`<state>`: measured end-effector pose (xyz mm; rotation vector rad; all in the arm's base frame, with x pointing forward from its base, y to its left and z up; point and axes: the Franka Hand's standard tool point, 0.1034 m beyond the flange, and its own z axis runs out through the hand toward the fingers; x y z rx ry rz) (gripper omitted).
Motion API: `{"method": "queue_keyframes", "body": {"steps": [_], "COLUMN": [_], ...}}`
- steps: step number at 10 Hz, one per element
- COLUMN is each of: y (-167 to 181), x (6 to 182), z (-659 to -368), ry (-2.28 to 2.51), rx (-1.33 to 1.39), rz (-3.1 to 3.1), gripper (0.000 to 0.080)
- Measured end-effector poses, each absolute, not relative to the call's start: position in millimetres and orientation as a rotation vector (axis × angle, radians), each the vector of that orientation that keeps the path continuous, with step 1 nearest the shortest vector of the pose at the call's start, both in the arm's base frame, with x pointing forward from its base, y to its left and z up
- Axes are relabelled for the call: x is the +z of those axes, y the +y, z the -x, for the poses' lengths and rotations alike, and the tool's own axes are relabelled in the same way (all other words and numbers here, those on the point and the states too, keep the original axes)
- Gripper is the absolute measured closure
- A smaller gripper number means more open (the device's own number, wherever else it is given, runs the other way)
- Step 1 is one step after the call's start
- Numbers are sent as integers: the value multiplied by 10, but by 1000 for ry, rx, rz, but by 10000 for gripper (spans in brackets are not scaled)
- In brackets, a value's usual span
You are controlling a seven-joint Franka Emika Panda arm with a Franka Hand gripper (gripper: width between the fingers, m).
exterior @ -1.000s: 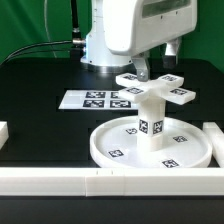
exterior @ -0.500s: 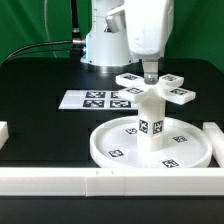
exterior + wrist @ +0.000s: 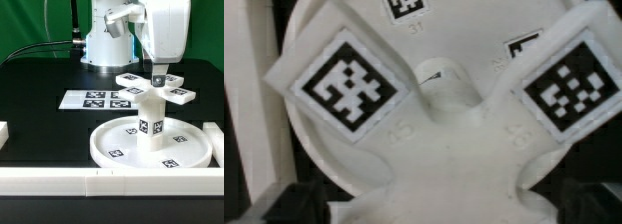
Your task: Assemble round table
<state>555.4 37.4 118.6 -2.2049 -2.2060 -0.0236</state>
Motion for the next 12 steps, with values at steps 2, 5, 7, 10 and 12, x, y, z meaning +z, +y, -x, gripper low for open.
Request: {"method": "queue_keyframes", "body": {"steps": [2,5,7,10,12], "y": [362,361,360,359,358], "x": [1133,1111,1089,1034,1028], "z": [-5531,-5527,-5520,-5518,-5516], "ry": [-2200,-2193,-2191,-2174,-2157], "rx": [-20,-16,-11,-1,-1], "rz": [2209,2213,2211,2220,2237], "gripper": [151,151,151,151,173]}}
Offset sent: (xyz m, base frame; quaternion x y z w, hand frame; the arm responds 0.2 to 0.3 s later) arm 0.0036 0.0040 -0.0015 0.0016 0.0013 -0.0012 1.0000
